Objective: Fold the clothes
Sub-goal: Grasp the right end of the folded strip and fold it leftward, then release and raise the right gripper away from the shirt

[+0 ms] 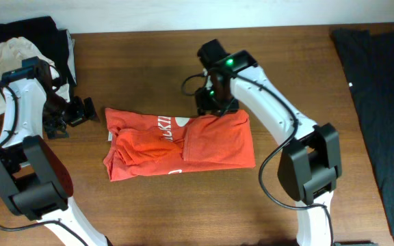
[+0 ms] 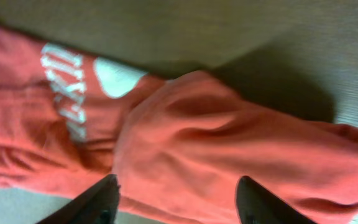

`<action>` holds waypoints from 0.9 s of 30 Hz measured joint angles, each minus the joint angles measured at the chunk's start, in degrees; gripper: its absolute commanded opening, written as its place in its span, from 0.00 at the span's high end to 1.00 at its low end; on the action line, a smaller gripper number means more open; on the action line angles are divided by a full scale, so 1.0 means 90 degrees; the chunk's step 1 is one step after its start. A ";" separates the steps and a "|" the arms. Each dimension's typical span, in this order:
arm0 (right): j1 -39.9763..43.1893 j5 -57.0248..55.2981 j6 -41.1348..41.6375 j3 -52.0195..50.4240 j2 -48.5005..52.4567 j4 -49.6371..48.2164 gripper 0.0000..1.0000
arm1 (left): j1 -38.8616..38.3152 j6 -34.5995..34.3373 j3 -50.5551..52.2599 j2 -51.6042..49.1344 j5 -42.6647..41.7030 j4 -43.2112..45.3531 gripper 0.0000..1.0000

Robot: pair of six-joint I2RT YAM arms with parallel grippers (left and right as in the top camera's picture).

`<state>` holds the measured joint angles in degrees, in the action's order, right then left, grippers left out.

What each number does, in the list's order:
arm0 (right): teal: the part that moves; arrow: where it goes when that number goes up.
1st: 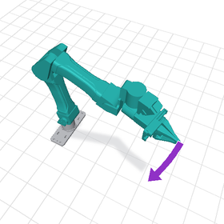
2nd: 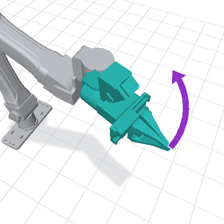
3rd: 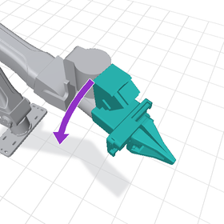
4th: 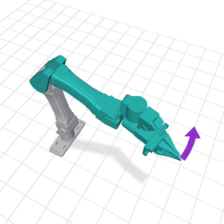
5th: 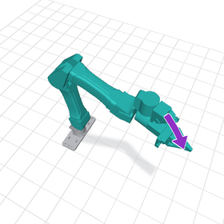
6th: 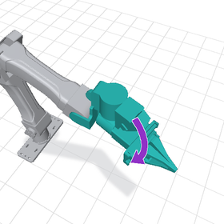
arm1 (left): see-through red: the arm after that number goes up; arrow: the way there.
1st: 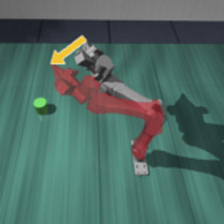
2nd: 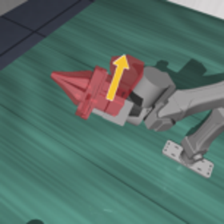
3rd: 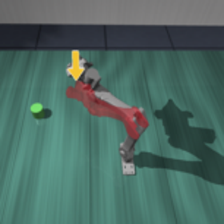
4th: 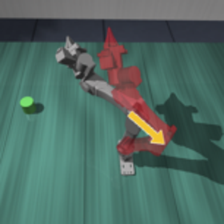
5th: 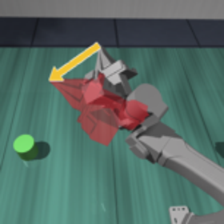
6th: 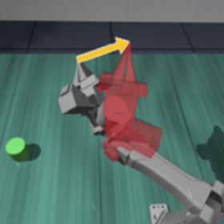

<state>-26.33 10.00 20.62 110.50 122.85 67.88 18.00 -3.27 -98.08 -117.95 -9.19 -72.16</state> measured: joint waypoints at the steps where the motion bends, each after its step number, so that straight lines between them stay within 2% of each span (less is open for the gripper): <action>1: 0.0100 -0.0002 -0.0012 -0.0109 0.0000 -0.0112 0.66 | 0.0000 0.0000 0.0000 0.0000 -0.0005 0.0007 0.01; 5: 0.0049 0.0328 0.0046 -0.0719 0.0270 -0.0818 0.70 | 0.0000 0.0000 0.0002 0.0000 -0.0002 0.0019 0.01; 10: -0.0243 0.1030 0.0185 -0.0775 0.0974 -0.1651 0.69 | 0.0000 0.0000 0.0002 0.0000 -0.0002 0.0022 0.01; 13: -0.0425 0.1219 0.0170 -0.0782 0.1073 -0.1965 0.80 | 0.0000 0.0000 0.0002 0.0000 -0.0002 0.0049 0.01; 14: -0.0449 0.1350 0.0109 -0.0775 0.1073 -0.1967 0.81 | 0.0000 0.0000 0.0002 0.0000 -0.0002 0.0051 0.01; 15: -0.0454 0.1515 -0.0002 -0.0658 0.1081 -0.1739 0.78 | 0.0000 0.0000 0.0002 0.0000 -0.0002 0.0053 0.01; 16: -0.0415 0.1562 -0.0197 -0.0308 0.1112 -0.0993 0.61 | 0.0000 0.0000 0.0002 0.0000 -0.0002 0.0053 0.01; 17: -0.0308 0.1542 -0.0520 0.0529 0.1035 -0.0036 0.31 | 0.0000 0.0000 0.0007 0.0000 -0.0002 0.0056 0.01; 18: -0.0092 0.1445 -0.0714 0.1149 0.0821 0.0311 0.31 | 0.0000 0.0000 0.0007 0.0000 0.0000 0.0061 0.01; 19: 0.0165 0.1360 -0.0957 0.1770 0.0758 0.1270 0.30 | 0.0000 0.0000 0.0007 0.0000 -0.0005 0.0063 0.01; 21: 0.0979 0.1353 -0.1583 0.2234 0.0464 0.2021 0.29 | 0.0000 0.0000 0.0007 0.0000 -0.0002 0.0070 0.01; 23: 0.1741 0.1892 -0.2426 0.1795 0.0483 0.2200 0.41 | 0.0000 -0.0002 0.0007 0.0000 -0.0002 0.0068 0.01; 24: 0.1819 0.2110 -0.2642 0.1562 0.0486 0.2025 0.63 | 0.0000 0.0000 0.0007 0.0000 -0.0002 0.0070 0.01; 25: 0.1926 0.2579 -0.3113 0.0755 0.0503 0.1800 0.75 | 0.0000 0.0000 0.0007 0.0000 -0.0005 0.0075 0.01; 27: 0.2038 0.3254 -0.3602 -0.0597 0.0602 0.0933 0.75 | 0.0000 0.0000 0.0007 0.0000 -0.0002 0.0070 0.01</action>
<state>-7.99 39.29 -11.79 105.12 128.27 76.27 18.00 -3.27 -98.02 -117.95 -9.21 -71.53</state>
